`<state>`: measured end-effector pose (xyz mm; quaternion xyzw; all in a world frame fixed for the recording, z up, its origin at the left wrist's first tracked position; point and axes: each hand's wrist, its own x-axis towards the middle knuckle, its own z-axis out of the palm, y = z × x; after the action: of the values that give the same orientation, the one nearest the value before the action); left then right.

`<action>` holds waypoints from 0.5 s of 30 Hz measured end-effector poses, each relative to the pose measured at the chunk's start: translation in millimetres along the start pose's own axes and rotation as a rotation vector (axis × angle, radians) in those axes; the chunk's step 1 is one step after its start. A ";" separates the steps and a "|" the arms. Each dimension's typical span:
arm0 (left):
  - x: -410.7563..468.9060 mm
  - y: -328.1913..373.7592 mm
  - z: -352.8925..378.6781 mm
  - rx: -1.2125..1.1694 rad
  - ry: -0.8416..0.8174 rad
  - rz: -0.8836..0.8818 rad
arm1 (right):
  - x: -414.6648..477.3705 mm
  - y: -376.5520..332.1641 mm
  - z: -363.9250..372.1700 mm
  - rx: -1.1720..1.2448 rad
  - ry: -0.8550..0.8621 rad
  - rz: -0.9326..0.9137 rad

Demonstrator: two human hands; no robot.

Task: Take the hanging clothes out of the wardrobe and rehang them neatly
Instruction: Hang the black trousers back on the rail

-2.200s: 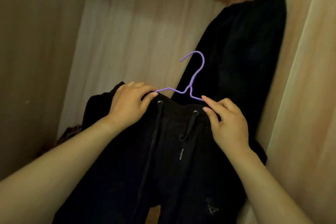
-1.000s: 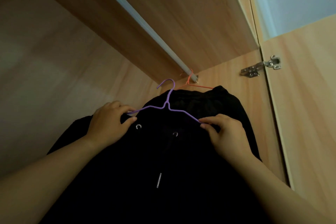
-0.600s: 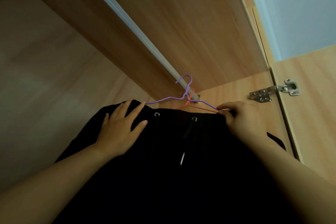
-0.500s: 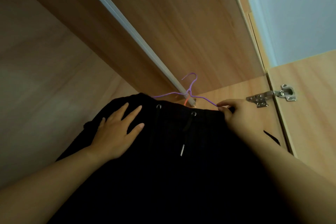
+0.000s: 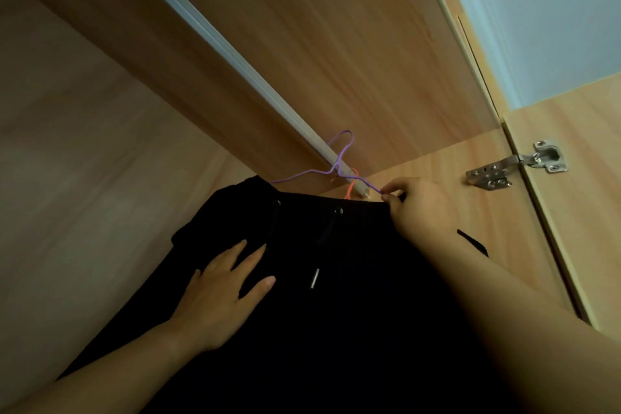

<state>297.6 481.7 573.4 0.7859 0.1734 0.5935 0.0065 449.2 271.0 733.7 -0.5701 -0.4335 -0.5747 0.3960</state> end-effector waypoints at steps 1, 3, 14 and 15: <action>-3.1 -1.3 2.7 0.014 -0.007 0.004 | 1.0 -0.2 0.9 -0.005 0.000 0.004; -7.5 -2.1 3.9 0.039 -0.019 0.002 | 7.1 -2.1 -0.5 -0.009 -0.004 0.028; -45.0 0.7 -4.2 0.091 -0.004 -0.047 | -41.0 -18.3 8.3 -0.193 -0.012 -0.165; -54.2 0.8 -5.0 0.110 -0.020 -0.061 | -56.8 -20.2 8.5 -0.193 0.006 -0.183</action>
<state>280.4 464.7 524.6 0.7854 0.2294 0.5747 -0.0167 434.7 283.1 675.9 -0.5620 -0.4252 -0.6491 0.2863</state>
